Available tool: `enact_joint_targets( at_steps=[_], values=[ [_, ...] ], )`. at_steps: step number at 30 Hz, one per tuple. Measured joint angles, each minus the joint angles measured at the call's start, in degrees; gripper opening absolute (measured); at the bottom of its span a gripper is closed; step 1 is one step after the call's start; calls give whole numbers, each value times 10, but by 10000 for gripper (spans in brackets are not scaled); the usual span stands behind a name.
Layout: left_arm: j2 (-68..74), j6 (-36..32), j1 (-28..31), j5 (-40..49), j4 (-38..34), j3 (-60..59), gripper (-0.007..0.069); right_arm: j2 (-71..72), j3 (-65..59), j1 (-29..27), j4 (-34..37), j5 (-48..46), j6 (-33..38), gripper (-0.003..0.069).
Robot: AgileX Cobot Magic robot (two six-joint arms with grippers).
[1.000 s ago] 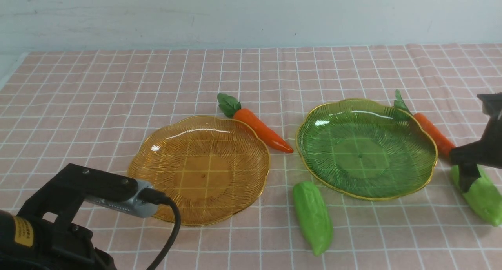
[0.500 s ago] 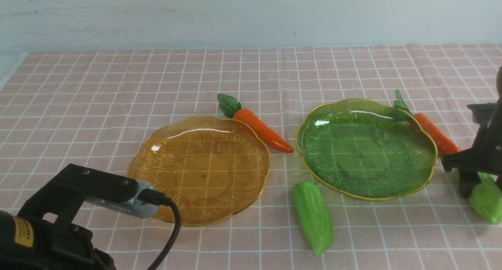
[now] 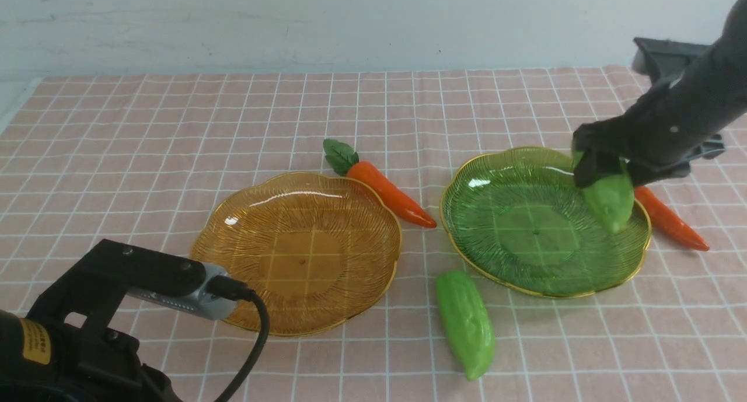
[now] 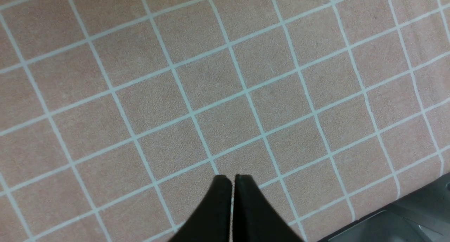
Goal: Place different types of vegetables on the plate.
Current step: 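Carry the green vegetable from the table to the plate, then place the carrot on the yellow plate with the right gripper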
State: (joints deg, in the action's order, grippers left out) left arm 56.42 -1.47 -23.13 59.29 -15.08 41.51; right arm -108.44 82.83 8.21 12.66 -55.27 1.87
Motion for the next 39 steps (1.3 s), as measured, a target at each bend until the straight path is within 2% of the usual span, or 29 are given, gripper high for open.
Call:
enact_joint_targets(
  at_steps=[3, 6, 8, 11, 15, 17, 23, 29, 39],
  values=[
    [0, 0, 0, 0, 0, 0, -3, -17, -1, 1, 0, 0, 12, 454],
    [0, 0, 0, -1, 0, 0, -3, -19, 0, 1, -12, -2, 20, 525],
    [0, 0, 0, -3, 0, 0, -3, -19, 9, 1, -37, -9, 21, 563],
    [0, 0, 0, -4, 0, 0, -3, -19, 27, 1, -89, -22, 9, 577],
    [0, 0, 0, -5, 0, 0, -3, -19, 47, -34, -213, -28, -48, 552],
    [0, 0, 0, -5, 0, 0, -3, -19, 48, -56, -231, -28, -53, 536],
    [0, 0, 0, -5, 0, 0, -3, -32, 49, -93, -242, -30, -34, 501],
    [0, 0, 0, -5, 0, 0, -3, -61, 49, -95, -236, -37, 10, 495],
    [0, 8, 0, -5, 0, 0, -3, -101, 49, -95, -226, -37, 20, 495]
  ],
)
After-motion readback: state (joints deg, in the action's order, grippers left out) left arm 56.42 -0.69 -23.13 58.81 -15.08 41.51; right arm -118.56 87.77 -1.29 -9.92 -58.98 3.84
